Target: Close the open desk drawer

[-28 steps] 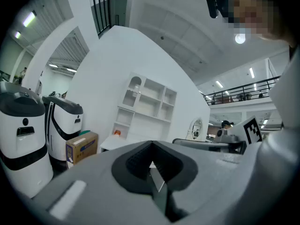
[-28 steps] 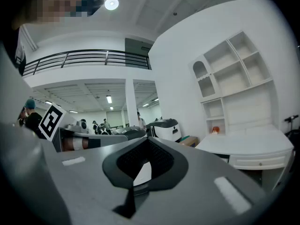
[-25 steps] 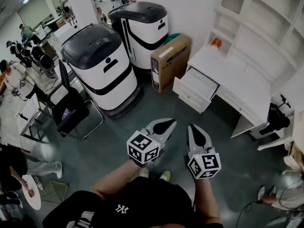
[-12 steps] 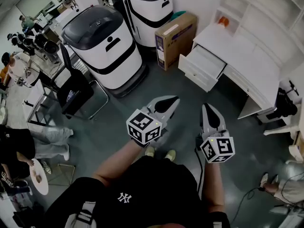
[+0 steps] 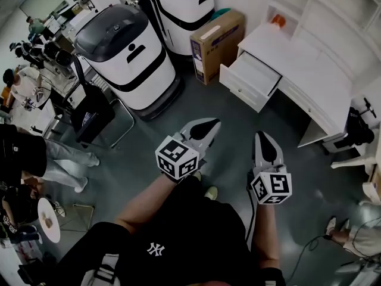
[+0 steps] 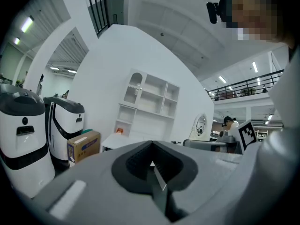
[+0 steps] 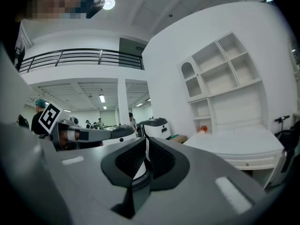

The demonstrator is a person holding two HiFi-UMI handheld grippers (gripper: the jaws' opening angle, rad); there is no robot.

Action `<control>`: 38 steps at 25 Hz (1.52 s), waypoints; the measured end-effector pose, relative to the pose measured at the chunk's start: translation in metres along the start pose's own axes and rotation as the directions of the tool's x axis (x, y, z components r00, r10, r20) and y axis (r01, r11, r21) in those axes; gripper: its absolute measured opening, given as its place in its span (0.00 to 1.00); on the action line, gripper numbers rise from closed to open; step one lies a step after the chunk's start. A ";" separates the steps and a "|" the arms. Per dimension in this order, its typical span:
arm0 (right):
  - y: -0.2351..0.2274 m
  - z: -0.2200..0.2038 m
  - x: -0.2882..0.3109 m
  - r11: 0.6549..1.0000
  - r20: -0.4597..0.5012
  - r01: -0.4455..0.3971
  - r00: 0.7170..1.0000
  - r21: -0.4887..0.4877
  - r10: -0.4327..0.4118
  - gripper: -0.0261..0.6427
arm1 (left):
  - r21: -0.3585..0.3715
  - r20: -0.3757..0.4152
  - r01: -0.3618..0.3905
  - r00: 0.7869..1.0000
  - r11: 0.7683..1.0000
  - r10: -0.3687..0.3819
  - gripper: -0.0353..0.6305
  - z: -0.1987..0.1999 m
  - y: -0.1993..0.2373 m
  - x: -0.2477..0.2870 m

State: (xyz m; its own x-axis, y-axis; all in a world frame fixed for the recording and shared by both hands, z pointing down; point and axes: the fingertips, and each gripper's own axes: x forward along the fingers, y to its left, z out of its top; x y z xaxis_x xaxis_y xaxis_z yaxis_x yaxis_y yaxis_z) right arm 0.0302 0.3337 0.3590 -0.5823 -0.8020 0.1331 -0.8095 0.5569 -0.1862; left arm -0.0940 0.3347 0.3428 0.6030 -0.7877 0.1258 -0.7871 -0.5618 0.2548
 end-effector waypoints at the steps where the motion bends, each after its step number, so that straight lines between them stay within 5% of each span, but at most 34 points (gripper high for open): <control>1: -0.003 -0.003 0.002 1.000 -0.009 0.004 1.000 -0.005 -0.004 0.11 | -0.001 -0.006 0.004 1.000 1.000 -0.004 0.05 -0.002 -0.001 0.005; 18: -0.104 -0.037 0.116 0.986 -0.135 0.140 0.979 -0.090 -0.151 0.11 | 0.002 -0.072 0.124 0.990 0.992 -0.124 0.05 -0.019 0.074 0.147; 28: -0.177 -0.079 0.208 0.943 -0.258 0.277 0.912 -0.183 -0.317 0.10 | 0.040 -0.156 0.260 0.955 0.965 -0.251 0.05 -0.040 0.140 0.250; 38: -0.227 -0.128 0.240 0.910 -0.369 0.308 0.841 -0.276 -0.396 0.16 | 0.007 -0.219 0.332 0.921 0.943 -0.323 0.05 -0.071 0.163 0.304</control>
State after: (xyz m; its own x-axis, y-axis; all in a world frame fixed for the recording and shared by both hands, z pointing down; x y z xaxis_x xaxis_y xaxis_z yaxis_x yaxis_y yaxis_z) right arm 0.0642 0.0426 0.5573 -0.1964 -0.8151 0.5450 -0.9372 0.3194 0.1401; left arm -0.0300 0.0217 0.4904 0.8377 -0.4890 0.2432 -0.5431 -0.7932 0.2755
